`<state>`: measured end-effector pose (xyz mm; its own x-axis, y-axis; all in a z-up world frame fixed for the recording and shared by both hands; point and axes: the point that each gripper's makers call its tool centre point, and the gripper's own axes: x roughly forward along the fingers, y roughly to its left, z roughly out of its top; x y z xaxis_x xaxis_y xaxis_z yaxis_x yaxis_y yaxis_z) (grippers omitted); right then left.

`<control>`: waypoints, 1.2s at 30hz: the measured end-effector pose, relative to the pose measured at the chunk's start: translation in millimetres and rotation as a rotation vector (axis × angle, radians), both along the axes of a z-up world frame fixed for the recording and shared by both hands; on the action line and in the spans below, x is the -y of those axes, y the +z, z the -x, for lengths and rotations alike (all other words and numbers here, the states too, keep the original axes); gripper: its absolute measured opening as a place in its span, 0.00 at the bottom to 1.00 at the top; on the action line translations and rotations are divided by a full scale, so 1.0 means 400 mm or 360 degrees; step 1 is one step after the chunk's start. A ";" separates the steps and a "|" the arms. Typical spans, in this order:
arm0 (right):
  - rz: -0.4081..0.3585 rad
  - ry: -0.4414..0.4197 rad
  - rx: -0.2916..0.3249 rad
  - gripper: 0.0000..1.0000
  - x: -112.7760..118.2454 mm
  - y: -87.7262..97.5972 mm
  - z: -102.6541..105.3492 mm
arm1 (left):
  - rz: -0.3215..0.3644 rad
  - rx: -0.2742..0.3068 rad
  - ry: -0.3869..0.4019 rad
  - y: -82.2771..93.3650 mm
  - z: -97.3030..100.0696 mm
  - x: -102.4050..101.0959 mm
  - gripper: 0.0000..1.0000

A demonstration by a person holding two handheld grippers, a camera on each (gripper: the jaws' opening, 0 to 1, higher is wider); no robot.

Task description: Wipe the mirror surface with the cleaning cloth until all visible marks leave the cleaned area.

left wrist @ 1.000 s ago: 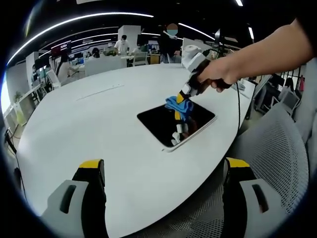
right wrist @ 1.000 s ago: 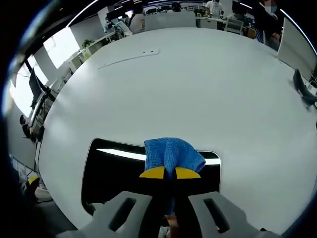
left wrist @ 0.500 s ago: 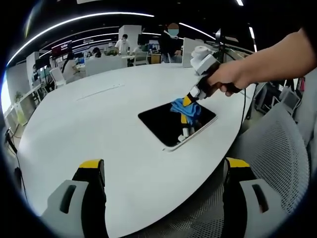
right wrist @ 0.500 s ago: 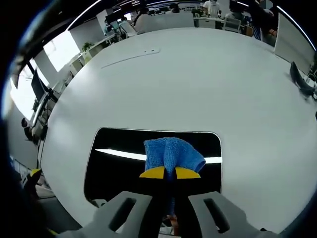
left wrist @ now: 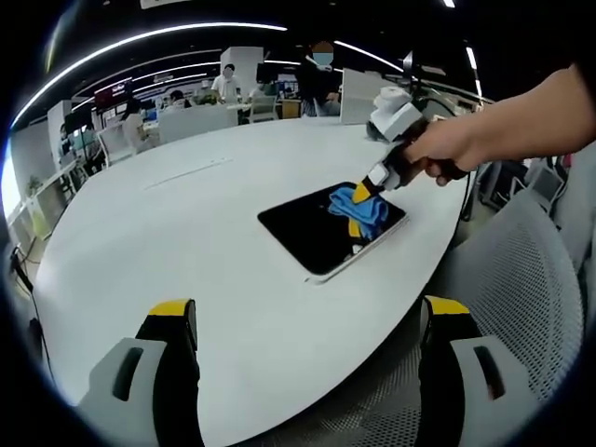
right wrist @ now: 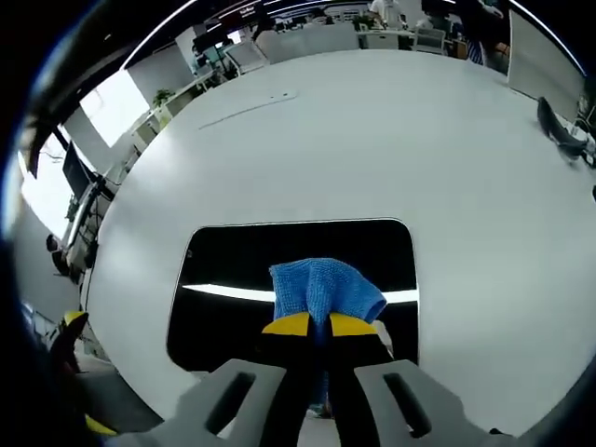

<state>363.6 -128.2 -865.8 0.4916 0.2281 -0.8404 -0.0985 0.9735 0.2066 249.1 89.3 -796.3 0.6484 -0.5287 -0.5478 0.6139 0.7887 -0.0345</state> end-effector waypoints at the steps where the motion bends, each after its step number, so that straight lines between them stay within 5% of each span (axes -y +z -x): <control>1: -0.0001 0.0000 0.0000 0.00 0.000 0.000 0.003 | -0.0001 -0.0001 0.0000 -0.001 0.001 0.000 0.99; 12: 0.0092 0.0067 0.0030 0.00 -0.007 0.000 0.059 | 0.0016 0.0009 0.0007 0.005 -0.002 -0.001 0.99; 36: -0.0021 0.0008 0.0026 0.00 0.000 -0.001 0.131 | 0.0007 0.0001 0.0010 0.002 0.000 0.000 0.99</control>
